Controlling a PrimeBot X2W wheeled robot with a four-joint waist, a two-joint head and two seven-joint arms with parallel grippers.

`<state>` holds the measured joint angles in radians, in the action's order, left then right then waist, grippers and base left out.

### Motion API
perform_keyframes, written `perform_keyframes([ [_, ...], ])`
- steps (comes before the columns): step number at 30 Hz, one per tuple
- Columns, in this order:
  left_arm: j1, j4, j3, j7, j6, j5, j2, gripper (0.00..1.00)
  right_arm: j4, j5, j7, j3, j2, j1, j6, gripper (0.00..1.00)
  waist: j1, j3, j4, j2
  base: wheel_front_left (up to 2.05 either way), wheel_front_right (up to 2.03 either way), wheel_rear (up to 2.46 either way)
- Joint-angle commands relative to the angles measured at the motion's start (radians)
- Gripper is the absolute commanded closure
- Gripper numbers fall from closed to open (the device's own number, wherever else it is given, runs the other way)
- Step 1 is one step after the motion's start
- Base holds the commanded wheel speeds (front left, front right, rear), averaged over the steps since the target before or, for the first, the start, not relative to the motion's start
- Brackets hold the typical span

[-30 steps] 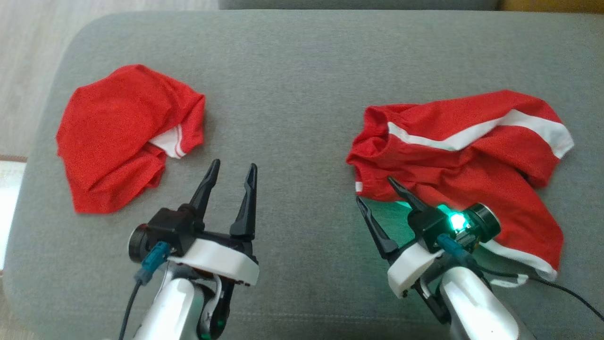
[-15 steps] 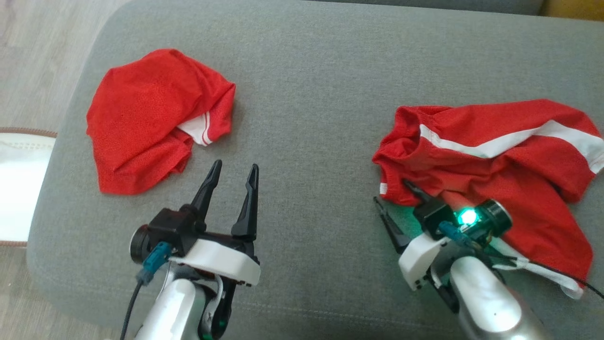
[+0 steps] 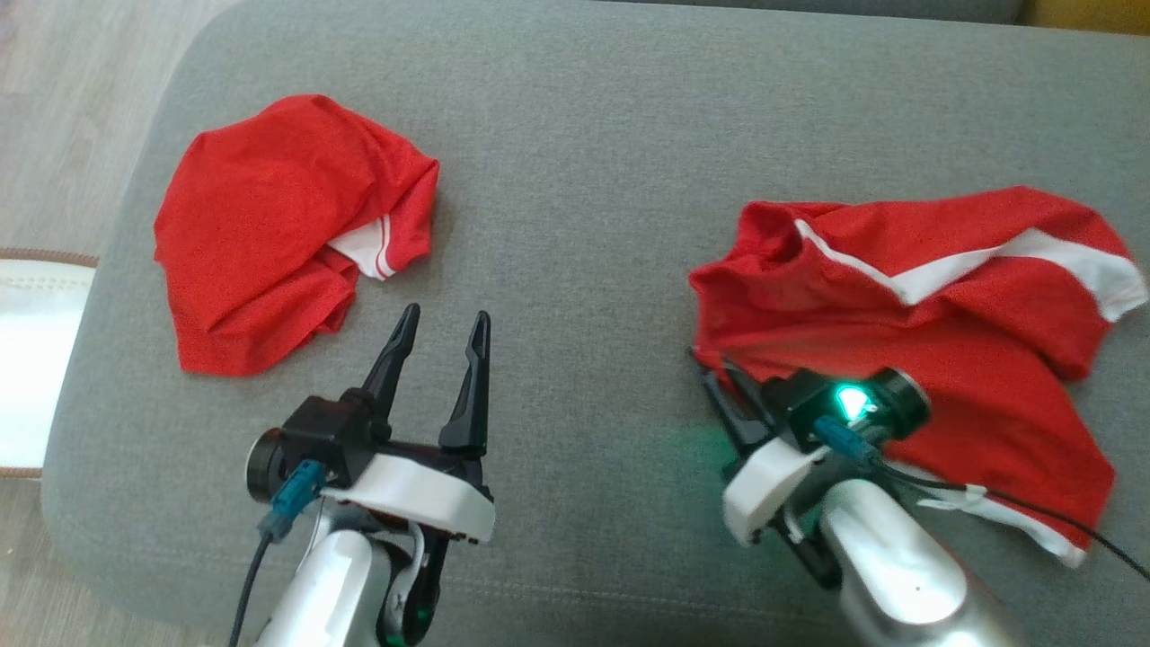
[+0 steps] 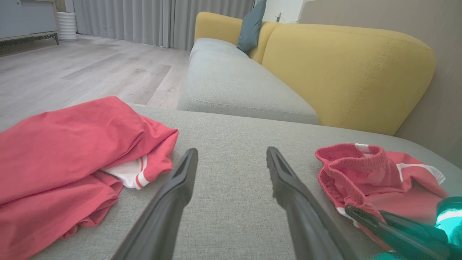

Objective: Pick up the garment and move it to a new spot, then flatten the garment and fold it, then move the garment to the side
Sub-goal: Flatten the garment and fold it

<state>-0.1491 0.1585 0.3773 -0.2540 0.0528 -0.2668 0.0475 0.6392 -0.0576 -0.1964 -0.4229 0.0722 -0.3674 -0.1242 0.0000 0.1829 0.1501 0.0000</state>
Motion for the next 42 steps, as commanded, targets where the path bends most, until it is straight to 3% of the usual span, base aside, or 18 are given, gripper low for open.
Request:
perform_keyframes([
  [1,-0.041,-0.034,-0.028,-0.008,0.002,-0.001,0.003,0.00,-0.056,0.064,-0.012,-0.061,-0.020,-0.034,-0.007,1.00,0.0000,-0.002,-0.005,0.0000,0.00,0.00,0.00],
  [4,-0.040,-0.036,-0.026,-0.008,0.003,-0.002,0.003,0.00,-0.109,0.136,0.001,-0.105,-0.015,-0.048,-0.007,1.00,0.0000,-0.001,-0.010,0.0000,0.00,0.00,0.00],
  [10,-0.048,-0.040,-0.018,-0.008,0.000,-0.003,0.003,0.00,-0.164,0.233,0.072,-0.084,0.047,-0.100,-0.007,1.00,0.0000,0.016,0.001,0.0000,0.00,0.00,0.00],
  [19,-0.067,-0.042,-0.009,-0.008,-0.002,-0.009,0.003,0.00,-0.029,0.339,0.151,-0.119,0.143,-0.219,-0.007,1.00,0.0000,0.053,0.020,0.0000,0.00,0.00,0.00],
  [20,-0.069,-0.042,-0.009,-0.008,-0.001,-0.009,0.003,0.00,-0.009,0.337,0.149,-0.125,0.149,-0.231,-0.007,0.88,0.0000,0.057,0.019,0.0000,0.00,0.00,0.00],
  [21,-0.071,-0.041,-0.010,-0.008,0.000,-0.009,0.003,0.00,0.010,0.329,0.144,-0.132,0.154,-0.242,-0.007,0.12,0.0000,0.060,0.016,0.0000,0.00,0.00,0.00],
  [22,-0.071,-0.039,-0.012,-0.008,0.000,-0.009,0.003,0.00,0.028,0.326,0.141,-0.138,0.151,-0.249,-0.007,0.00,0.0000,0.063,0.012,0.0000,0.00,0.00,0.00],
  [27,-0.074,-0.034,-0.027,-0.008,-0.003,0.003,0.003,0.00,0.087,0.274,0.078,-0.128,0.120,-0.261,-0.007,0.00,0.0000,0.066,-0.026,0.0000,0.00,0.00,0.00],
  [32,-0.078,-0.032,-0.049,-0.008,-0.012,0.022,0.003,0.00,0.092,0.201,-0.006,-0.027,0.064,-0.219,-0.007,0.00,0.0000,0.051,-0.083,0.0000,0.00,0.00,0.00],
  [42,-0.074,-0.031,-0.107,-0.008,-0.033,0.055,0.003,0.00,-0.123,0.098,-0.048,0.167,0.001,-0.035,-0.007,0.00,0.0000,0.007,-0.211,0.0000,0.00,0.00,0.00],
])
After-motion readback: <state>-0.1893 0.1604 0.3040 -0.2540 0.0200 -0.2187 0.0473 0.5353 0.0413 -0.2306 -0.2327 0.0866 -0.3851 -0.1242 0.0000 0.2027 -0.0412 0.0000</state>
